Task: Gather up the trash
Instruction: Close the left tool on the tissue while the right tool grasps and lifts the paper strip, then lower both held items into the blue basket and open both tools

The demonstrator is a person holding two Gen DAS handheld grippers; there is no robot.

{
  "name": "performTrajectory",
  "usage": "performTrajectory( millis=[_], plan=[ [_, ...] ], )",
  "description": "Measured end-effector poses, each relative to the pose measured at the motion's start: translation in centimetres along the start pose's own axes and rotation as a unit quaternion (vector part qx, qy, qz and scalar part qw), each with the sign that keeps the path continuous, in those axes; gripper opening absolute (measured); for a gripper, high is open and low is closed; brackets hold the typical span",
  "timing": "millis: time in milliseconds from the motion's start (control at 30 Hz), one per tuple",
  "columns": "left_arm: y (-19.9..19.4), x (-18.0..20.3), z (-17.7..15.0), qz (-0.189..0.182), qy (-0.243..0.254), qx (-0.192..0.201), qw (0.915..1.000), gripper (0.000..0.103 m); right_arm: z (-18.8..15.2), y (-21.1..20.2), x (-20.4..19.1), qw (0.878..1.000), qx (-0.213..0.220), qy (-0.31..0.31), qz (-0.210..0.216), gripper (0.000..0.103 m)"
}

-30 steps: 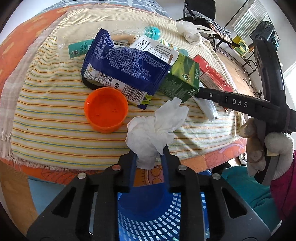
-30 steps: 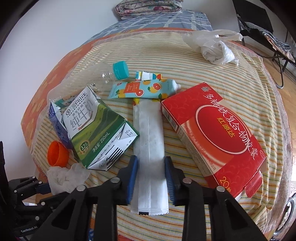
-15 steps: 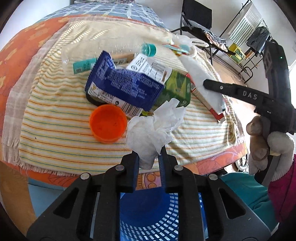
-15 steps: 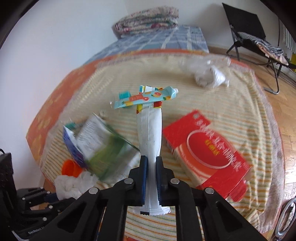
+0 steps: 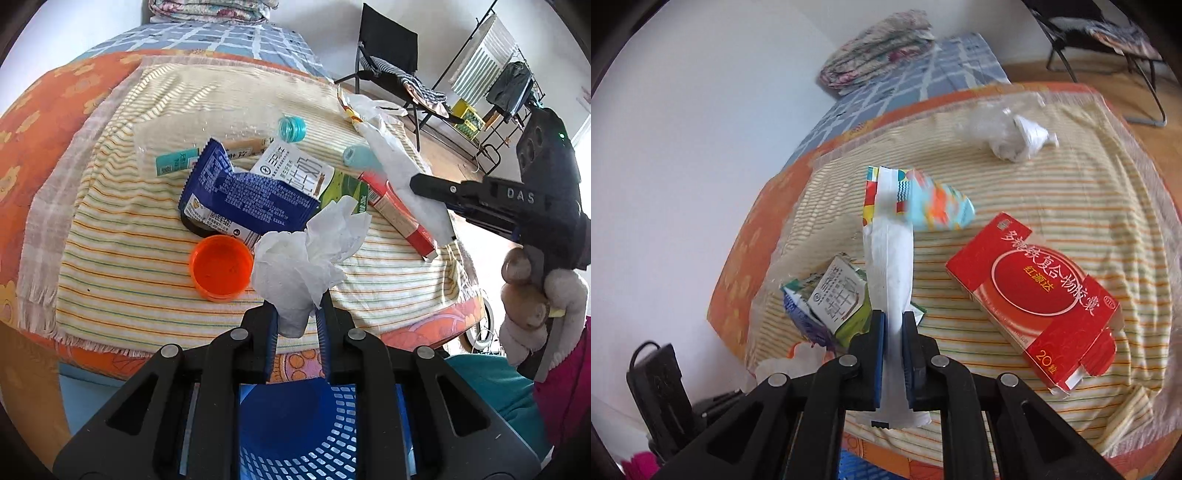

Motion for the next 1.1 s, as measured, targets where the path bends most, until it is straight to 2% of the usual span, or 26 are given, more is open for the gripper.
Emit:
performTrajectory(
  millis=[167, 433, 600, 900, 1100],
  plan=[
    [-1.6, -0.2, -0.2, 0.001, 0.003, 0.02, 0.9998, 0.017, -1.4, -1.7, -1.4, 0.999, 0.017, -0.029, -0.013, 0.007],
    [-4.8, -0.5, -1.9, 0.002, 0.01, 0.048, 0.9988, 0.017, -6.5, -5.2, -4.4, 0.995, 0.034, -0.082, -0.039, 0.007],
    [-5.8, -0.5, -3.6, 0.01, 0.023, 0.052, 0.9984, 0.017, -10.6, -6.2, -5.5, 0.994, 0.012, -0.097, -0.048, 0.007],
    [-5.5, -0.2, -7.5, 0.008, 0.051, 0.027, 0.9983, 0.017, -17.0, -8.0, -5.8, 0.991, -0.032, -0.106, -0.073, 0.008],
    [-4.4, 0.1, -9.9, 0.005, 0.064, -0.001, 0.998, 0.017, -20.9, -7.6, -5.5, 0.988, -0.072, -0.106, -0.089, 0.008]
  ],
)
Point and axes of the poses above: each gripper's, at about its wrist camera, not at the fingertips, and y roughly the way its jaws point, x to its right, z to its top, the point moved 7 cm from there along y, roughly the way its jaws point, and after that the axes turned 11 degrees about -x, right-handed, at the moved point
